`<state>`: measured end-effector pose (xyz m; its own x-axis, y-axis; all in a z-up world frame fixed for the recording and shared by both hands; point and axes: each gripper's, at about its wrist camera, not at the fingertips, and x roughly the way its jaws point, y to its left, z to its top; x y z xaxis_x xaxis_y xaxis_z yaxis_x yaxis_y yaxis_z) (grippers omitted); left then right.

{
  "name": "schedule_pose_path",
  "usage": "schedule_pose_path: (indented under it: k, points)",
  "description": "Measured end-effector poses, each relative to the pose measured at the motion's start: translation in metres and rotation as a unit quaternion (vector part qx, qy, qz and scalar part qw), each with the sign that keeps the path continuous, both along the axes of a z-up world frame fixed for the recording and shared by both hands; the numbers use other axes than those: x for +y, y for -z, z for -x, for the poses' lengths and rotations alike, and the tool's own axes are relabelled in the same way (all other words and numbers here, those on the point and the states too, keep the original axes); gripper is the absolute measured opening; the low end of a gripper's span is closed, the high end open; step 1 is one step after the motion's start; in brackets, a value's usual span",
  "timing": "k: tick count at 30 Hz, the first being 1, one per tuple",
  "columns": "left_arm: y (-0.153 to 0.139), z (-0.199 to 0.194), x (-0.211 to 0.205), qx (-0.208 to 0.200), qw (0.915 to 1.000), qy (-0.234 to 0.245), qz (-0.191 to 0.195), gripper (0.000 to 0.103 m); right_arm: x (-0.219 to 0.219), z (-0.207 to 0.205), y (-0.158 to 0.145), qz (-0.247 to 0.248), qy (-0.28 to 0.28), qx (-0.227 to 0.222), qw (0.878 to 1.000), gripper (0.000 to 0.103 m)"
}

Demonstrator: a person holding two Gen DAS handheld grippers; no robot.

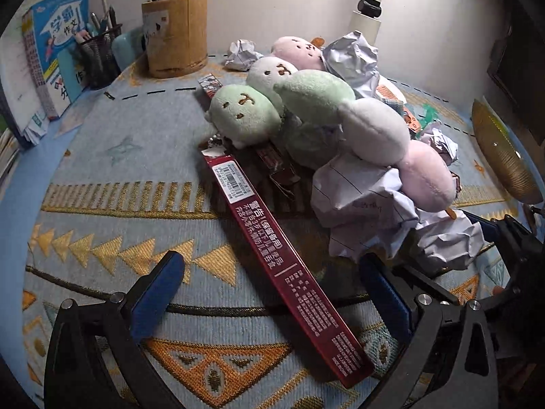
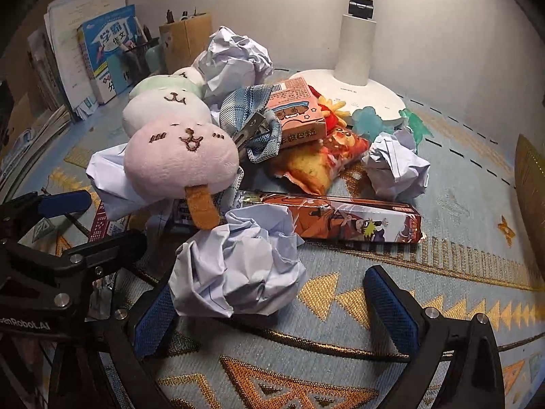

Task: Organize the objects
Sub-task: 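Return both tools to the pile and aim the left tool at the dark red box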

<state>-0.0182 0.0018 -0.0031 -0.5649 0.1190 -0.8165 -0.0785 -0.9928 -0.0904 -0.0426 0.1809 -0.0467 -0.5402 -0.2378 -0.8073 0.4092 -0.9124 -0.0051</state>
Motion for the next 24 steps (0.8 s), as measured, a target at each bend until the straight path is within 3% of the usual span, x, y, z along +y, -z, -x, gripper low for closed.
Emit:
schedule_pose_path:
  k: [4,10,12,13,14,16,18,20,24]
  points:
    - [0.003,0.000,0.001,-0.001,0.9993,-0.013,0.036,0.103,0.001,0.000,-0.003,0.001,0.000,0.000,1.000,0.103]
    - [0.001,-0.006,0.003,-0.004,0.9985,-0.041,0.034,0.100,-0.003,0.001,-0.002,0.001,0.001,0.000,1.000,0.103]
    - [-0.004,-0.015,-0.001,0.021,0.9983,-0.037,0.040,0.076,-0.006,0.002,-0.001,-0.001,0.000,0.001,1.000,0.103]
    - [-0.006,-0.017,-0.006,0.025,0.9980,-0.041,0.041,0.056,-0.005,0.002,-0.001,0.000,0.000,0.000,1.000,0.103]
    - [-0.008,-0.018,-0.011,0.023,0.9983,-0.039,0.037,0.045,-0.005,0.002,-0.001,-0.001,0.000,0.000,1.000,0.103]
    - [-0.010,-0.019,-0.020,0.020,0.9986,-0.031,0.038,0.037,-0.004,0.002,-0.001,0.000,0.000,0.000,1.000,0.103]
    - [-0.010,-0.021,-0.027,0.027,0.9986,-0.020,0.041,0.037,-0.004,0.002,-0.001,0.000,0.000,0.000,1.000,0.103]
    - [-0.008,-0.022,-0.033,0.034,0.9983,-0.019,0.044,0.044,-0.004,0.002,-0.001,0.000,0.000,0.000,1.000,0.103]
    - [-0.004,-0.014,-0.043,0.026,0.9964,-0.057,0.057,0.081,-0.004,0.002,-0.001,0.000,0.000,0.000,1.000,0.103]
